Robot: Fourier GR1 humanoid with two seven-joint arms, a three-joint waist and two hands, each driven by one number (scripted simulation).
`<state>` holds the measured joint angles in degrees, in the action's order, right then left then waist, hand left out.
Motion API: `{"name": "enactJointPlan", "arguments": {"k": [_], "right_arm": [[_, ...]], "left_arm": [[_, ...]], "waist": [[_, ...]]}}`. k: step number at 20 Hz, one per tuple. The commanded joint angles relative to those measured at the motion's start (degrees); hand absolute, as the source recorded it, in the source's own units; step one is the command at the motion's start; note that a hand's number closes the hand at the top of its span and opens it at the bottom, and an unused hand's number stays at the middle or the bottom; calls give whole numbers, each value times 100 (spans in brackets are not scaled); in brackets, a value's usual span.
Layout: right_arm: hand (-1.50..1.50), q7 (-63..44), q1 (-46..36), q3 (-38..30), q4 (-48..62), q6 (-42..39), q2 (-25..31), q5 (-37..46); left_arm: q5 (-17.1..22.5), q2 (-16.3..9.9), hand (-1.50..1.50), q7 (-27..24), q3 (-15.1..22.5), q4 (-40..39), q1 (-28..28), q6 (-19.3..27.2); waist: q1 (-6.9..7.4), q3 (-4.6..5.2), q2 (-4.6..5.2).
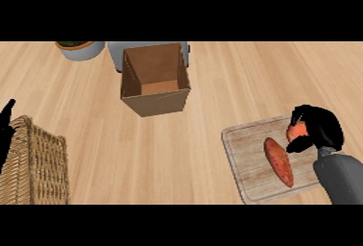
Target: Pick the squash from the cutting board and place it in the cardboard box
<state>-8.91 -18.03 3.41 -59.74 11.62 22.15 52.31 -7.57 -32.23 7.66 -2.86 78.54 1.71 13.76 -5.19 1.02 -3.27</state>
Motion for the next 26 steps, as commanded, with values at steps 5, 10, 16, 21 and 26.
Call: {"name": "enactJointPlan", "arguments": {"k": [5, 10, 16, 21, 26], "right_arm": [[150, -2451, -573, 857, -1846, 573, -1228, 1554], [150, -4054, -1070, 1746, -2661, -381, -2171, 2489], [150, -5556, -2426, 2130, -2496, -586, -2204, 1874], [150, -5686, -3415, 1651, -1436, 88, -2211, 1478], [150, -5364, -4012, 1034, -409, 682, -2212, 968]], "left_arm": [[195, 357, 0, -83, 59, -4, -82, -81], [156, 425, 0, -131, 91, 132, 57, -138], [119, 621, 0, -443, 127, -60, 218, -244], [23, 687, 0, -414, 170, -92, 282, -326], [-14, 711, 0, -416, 92, -172, 440, -352]], "waist": [[219, -33, 119], [438, -71, 227], [673, -93, 336], [768, -95, 374], [835, -95, 418]]}}
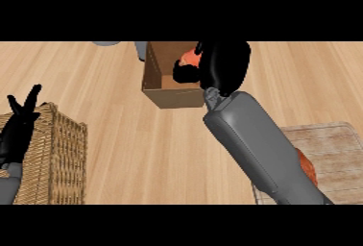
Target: Pick the squash from the cutting board and place it in the cardboard box
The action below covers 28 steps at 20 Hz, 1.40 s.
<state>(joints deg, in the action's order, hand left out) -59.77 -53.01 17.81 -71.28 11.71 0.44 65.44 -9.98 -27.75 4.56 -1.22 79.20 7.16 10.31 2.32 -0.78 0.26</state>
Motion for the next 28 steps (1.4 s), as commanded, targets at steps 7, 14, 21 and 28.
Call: {"name": "enactJointPlan", "arguments": {"k": [7, 14, 21, 28], "right_arm": [[150, 521, -1116, -979, 2554, 1546, -42, -752], [150, 398, -1693, -1291, 4107, 2228, -42, -729], [-150, 1258, -1465, -2022, 4602, 2875, -43, -1567], [-150, 2095, -1715, -2178, 4730, 3726, -43, -1621]], "left_arm": [[201, 274, 0, -195, -138, -555, 175, -167], [-19, 407, 0, -118, -5, -315, 161, -59], [97, 376, 0, -25, -135, -275, 313, -215], [7, 481, 0, 23, 9, -23, 225, -145]], "waist": [[91, 88, 117], [281, 89, 158], [350, 78, 228], [388, 74, 226]]}}
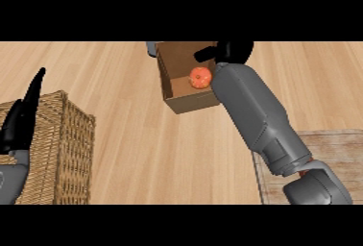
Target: Pick the squash from the cutting board and place it in the cardboard box
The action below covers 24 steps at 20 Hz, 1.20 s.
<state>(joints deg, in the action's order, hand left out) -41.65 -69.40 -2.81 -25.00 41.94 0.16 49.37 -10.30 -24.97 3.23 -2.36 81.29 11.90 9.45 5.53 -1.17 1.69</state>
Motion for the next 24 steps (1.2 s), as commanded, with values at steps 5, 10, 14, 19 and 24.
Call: {"name": "enactJointPlan", "arguments": {"k": [5, 10, 14, 19, 24], "right_arm": [[-150, 707, -51, -139, -108, 1671, -15, -198], [-150, 1306, 197, -418, -482, 1970, -15, -617], [-150, 1415, 297, -321, -999, 1847, -15, -1001], [-150, 1501, 1517, -21, -1788, 1912, -15, -1065], [-150, 1311, 2480, 327, -2891, 1444, 102, -879]], "left_arm": [[53, 199, 0, 244, 73, -444, -128, -105], [165, 7, 0, 351, -162, -142, -481, -176], [36, 133, 0, -96, -245, -604, -643, 28], [103, 175, 0, 32, -313, -353, -897, 23], [250, -12, 0, 90, -611, -257, -1067, -41]], "waist": [[-90, 114, 17], [-268, 108, -103], [-457, 118, -153], [-676, 117, -227], [-857, 122, -286]]}}
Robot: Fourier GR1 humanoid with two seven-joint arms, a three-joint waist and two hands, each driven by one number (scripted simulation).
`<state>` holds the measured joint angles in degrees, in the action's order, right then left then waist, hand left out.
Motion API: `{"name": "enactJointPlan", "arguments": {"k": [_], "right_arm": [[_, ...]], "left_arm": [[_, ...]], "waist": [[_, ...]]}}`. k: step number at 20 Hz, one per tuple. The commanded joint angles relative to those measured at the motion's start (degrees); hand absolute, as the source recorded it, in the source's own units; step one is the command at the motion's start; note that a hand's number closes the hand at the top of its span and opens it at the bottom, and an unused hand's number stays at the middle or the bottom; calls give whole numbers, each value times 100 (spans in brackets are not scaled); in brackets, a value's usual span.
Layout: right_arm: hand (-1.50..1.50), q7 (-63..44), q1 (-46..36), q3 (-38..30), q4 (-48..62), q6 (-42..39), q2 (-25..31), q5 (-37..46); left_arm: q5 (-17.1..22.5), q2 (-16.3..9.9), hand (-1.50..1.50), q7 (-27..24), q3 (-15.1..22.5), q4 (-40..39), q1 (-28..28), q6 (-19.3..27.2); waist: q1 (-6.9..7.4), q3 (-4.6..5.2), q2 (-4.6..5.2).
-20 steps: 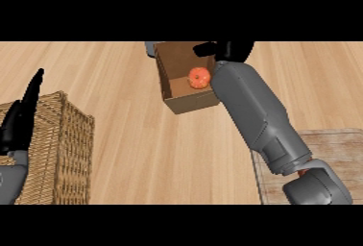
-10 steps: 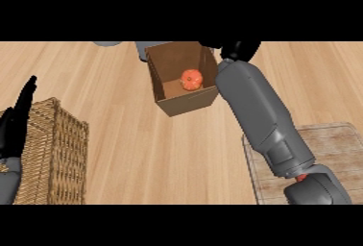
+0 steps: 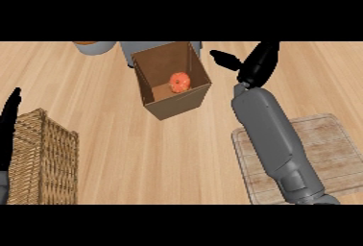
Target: Pick the squash from the cutting board and place it in the cardboard box
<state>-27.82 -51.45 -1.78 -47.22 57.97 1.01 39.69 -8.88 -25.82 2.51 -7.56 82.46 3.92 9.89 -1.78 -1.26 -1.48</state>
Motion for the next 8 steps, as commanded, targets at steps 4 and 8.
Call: {"name": "enactJointPlan", "arguments": {"k": [4, 8], "right_arm": [[-150, -210, 1610, 551, -1687, -502, 61, 130], [-150, -397, 2452, 869, -2671, -1262, 390, 10]], "left_arm": [[75, 14, 0, 314, -107, -277, -305, -106], [145, 3, 0, 271, -195, -283, -387, -117]], "waist": [[-264, 131, 1], [-347, 138, -2]]}}
